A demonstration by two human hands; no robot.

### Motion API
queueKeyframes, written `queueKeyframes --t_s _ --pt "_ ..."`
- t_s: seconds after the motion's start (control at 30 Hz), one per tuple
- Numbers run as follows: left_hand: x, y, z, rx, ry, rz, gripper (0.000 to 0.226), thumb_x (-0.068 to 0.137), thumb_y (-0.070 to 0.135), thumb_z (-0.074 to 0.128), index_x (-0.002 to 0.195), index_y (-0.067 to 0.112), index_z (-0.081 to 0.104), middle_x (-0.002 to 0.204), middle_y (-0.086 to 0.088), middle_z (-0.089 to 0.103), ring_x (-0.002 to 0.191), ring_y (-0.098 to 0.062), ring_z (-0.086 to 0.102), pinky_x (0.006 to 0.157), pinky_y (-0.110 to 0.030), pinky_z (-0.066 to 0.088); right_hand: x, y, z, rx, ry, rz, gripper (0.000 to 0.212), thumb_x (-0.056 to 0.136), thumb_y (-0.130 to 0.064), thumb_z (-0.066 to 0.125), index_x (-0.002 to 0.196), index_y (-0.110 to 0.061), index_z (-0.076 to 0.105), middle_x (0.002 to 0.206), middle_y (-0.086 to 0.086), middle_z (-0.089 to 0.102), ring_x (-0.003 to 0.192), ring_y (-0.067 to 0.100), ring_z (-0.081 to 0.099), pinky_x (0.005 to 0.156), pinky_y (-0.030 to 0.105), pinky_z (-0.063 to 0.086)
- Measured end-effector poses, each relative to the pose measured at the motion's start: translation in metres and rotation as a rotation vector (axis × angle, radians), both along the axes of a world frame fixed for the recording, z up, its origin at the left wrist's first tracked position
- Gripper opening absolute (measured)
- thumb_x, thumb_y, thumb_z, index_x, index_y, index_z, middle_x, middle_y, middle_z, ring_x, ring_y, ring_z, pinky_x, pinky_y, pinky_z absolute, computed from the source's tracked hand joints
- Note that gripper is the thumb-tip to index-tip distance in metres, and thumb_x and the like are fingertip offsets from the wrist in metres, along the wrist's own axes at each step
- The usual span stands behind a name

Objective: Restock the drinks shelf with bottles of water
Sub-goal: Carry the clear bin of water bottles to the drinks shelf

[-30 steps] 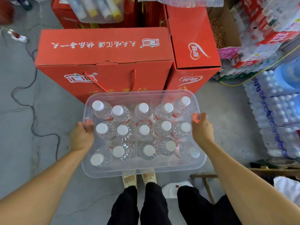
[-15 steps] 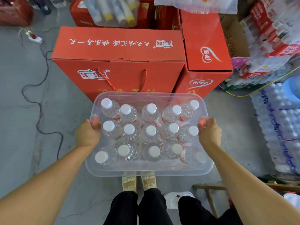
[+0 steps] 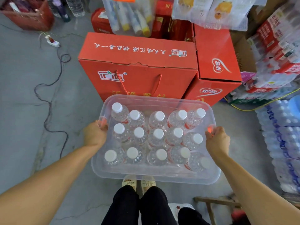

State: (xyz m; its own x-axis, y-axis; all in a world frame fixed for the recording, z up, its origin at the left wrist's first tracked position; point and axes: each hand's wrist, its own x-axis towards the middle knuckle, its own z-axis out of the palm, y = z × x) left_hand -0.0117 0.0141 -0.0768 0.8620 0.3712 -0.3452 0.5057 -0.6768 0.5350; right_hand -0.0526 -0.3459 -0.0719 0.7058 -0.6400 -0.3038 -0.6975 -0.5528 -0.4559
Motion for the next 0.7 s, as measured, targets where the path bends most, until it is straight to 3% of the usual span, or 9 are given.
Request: queueKeyframes --t_s 0.23,0.33,0.43,0.57,0.7 --pt "-0.028 0.02 0.047 -0.018 -0.006 0.083 0.047 0.1 0.032 0.041 0.056 0.013 0.042 0.071 -0.014 0.05 0.07 -0.028 0.045 0.065 -0.031 0.03 -0.002 0.022 0.037 0.024 0.004 0.097 0.02 0.096 -0.021 0.046 0.092 -0.001 0.046 0.086 0.015 0.053 0.076 0.034 0.051 0.065 0.038 0.042" --pt "-0.045 0.037 0.065 -0.023 -0.021 0.163 0.043 0.098 0.029 0.045 0.065 0.003 0.05 0.076 -0.019 0.053 0.072 -0.028 0.046 0.065 -0.032 0.033 0.003 0.038 0.057 0.024 0.001 0.176 0.02 0.095 -0.021 0.046 0.093 -0.001 0.046 0.087 0.015 0.053 0.08 0.036 0.052 0.068 0.041 0.045" --pt "-0.066 0.061 0.075 -0.087 -0.055 0.275 0.049 0.097 0.037 0.047 0.072 -0.004 0.06 0.078 -0.026 0.061 0.071 -0.031 0.054 0.069 -0.04 0.046 0.01 0.058 0.074 0.03 -0.016 0.266 0.019 0.094 -0.019 0.047 0.095 -0.001 0.046 0.088 0.016 0.053 0.08 0.035 0.05 0.066 0.039 0.041" --pt "-0.101 0.095 0.089 -0.086 -0.058 0.38 0.044 0.097 0.036 0.048 0.067 0.006 0.059 0.076 -0.027 0.062 0.067 -0.033 0.056 0.064 -0.035 0.042 0.022 0.095 0.086 0.042 -0.048 0.401 0.019 0.094 -0.018 0.046 0.097 0.001 0.046 0.084 0.017 0.051 0.078 0.034 0.048 0.066 0.038 0.038" --pt "-0.137 0.128 0.099 -0.022 -0.035 0.483 0.032 0.097 0.028 0.048 0.072 0.01 0.056 0.075 -0.014 0.054 0.074 -0.022 0.048 0.067 -0.027 0.033 0.035 0.142 0.089 0.005 -0.065 0.589 0.02 0.093 -0.014 0.047 0.096 0.006 0.052 0.085 0.019 0.056 0.076 0.031 0.049 0.065 0.033 0.035"
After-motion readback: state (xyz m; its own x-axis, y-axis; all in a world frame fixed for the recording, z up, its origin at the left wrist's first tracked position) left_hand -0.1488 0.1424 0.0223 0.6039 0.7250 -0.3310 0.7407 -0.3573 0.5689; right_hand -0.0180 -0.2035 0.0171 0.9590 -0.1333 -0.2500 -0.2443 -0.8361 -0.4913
